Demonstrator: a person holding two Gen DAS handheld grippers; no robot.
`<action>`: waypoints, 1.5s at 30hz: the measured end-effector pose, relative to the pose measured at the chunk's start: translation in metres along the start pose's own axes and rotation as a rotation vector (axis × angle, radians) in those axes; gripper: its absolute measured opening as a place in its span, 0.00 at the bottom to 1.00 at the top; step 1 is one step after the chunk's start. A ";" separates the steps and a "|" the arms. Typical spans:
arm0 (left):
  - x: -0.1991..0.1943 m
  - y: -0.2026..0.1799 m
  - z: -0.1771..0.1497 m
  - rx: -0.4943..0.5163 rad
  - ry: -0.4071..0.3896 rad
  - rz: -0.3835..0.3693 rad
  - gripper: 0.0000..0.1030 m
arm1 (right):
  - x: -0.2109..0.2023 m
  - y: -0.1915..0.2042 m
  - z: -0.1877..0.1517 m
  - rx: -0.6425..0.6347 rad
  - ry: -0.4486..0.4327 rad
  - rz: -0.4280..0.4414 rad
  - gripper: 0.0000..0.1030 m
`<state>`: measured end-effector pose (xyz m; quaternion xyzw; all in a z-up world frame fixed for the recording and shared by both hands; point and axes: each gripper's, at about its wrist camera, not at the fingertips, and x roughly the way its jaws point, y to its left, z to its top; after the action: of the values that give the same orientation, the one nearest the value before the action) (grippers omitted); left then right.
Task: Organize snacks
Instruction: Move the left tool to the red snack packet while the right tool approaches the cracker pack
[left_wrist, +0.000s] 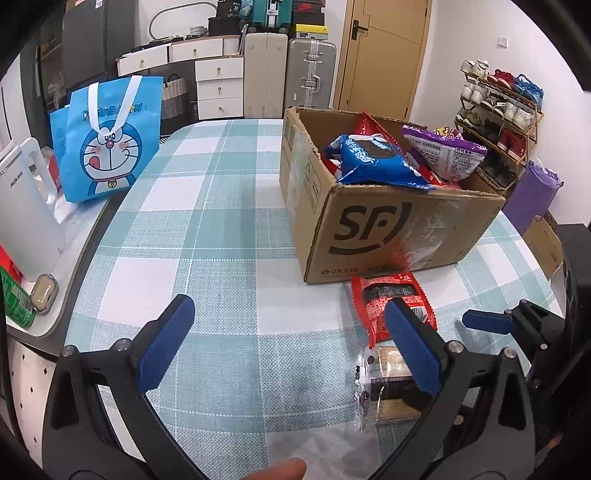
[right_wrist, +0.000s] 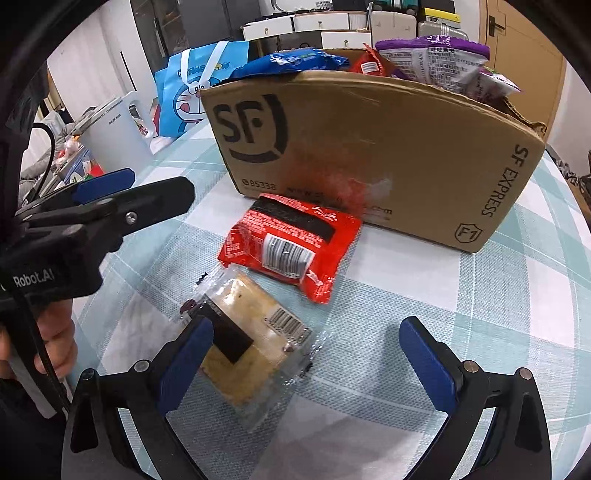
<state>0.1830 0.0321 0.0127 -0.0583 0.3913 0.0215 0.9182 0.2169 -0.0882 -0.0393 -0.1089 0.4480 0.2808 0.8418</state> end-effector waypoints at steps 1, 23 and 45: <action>0.001 0.000 0.000 0.001 0.001 0.001 0.99 | 0.001 0.002 0.000 0.001 0.002 0.004 0.99; 0.012 0.006 -0.001 -0.014 0.026 0.011 0.99 | -0.004 0.003 -0.004 0.011 0.011 -0.037 1.00; 0.014 0.035 0.003 -0.050 0.061 0.014 0.99 | 0.006 0.036 -0.008 -0.057 0.035 -0.044 0.99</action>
<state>0.1920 0.0668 0.0016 -0.0790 0.4188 0.0357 0.9039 0.1930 -0.0604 -0.0464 -0.1476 0.4518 0.2728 0.8365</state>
